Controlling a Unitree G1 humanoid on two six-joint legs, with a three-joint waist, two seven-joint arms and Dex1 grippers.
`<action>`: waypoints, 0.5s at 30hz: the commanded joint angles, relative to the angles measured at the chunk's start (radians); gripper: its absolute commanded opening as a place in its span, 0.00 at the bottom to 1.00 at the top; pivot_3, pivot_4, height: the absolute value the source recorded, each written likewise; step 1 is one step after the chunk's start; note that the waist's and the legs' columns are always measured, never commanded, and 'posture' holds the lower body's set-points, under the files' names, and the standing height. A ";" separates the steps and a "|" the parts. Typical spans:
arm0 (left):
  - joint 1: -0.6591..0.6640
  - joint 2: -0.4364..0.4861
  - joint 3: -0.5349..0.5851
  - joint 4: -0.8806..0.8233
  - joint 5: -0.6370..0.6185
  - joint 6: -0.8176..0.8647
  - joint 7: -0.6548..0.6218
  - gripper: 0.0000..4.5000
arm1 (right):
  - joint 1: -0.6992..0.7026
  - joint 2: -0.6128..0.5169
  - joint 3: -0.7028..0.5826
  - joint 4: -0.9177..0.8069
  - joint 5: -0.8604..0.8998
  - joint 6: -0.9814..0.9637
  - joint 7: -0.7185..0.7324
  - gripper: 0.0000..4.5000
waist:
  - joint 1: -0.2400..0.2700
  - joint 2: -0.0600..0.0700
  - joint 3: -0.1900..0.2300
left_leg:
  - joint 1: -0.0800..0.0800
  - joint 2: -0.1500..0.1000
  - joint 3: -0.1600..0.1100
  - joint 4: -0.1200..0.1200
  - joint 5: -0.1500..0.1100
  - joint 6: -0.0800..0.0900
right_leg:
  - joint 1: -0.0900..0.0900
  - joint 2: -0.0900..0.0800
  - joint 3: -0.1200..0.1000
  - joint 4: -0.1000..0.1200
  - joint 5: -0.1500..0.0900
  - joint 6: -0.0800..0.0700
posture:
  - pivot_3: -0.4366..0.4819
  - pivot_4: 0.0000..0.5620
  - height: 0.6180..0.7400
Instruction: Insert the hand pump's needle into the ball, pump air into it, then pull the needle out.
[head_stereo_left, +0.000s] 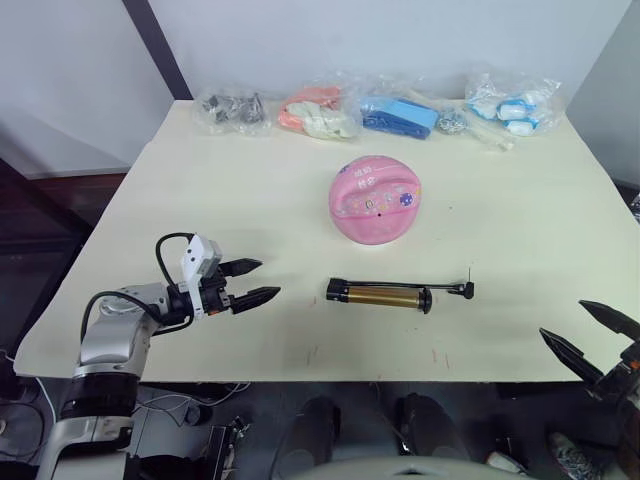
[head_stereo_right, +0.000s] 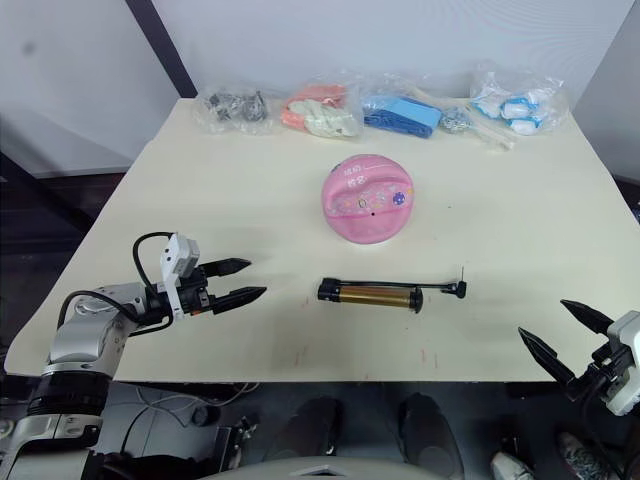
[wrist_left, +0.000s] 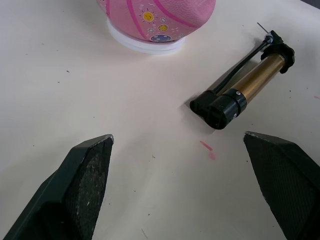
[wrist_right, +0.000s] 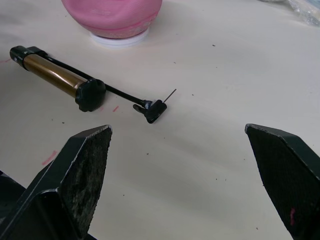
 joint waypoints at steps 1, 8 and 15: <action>-0.019 0.018 -0.001 -0.006 -0.004 0.003 -0.011 0.98 | 0.006 0.009 -0.015 -0.029 0.006 -0.018 -0.006 1.00 | 0.000 0.000 0.000 | 0.000 0.000 0.000 0.000 0.000 0.000 | 0.000 0.000 0.000 0.000 0.000 0.000 | 0.48 0.27 1.00; -0.063 0.027 -0.011 -0.007 -0.022 0.009 -0.062 0.98 | -0.005 0.016 -0.001 -0.052 0.011 -0.021 -0.015 1.00 | 0.000 0.000 0.000 | 0.000 0.000 0.000 0.000 0.000 0.000 | 0.000 0.000 0.000 0.000 0.000 0.000 | 0.48 0.27 1.00; -0.117 0.052 -0.058 -0.012 -0.016 -0.013 -0.175 0.98 | -0.008 0.019 0.006 -0.076 0.016 -0.016 -0.022 1.00 | 0.000 0.000 0.000 | 0.000 0.000 0.000 0.000 0.000 0.000 | 0.000 0.001 0.000 0.000 0.000 0.000 | 0.48 0.27 1.00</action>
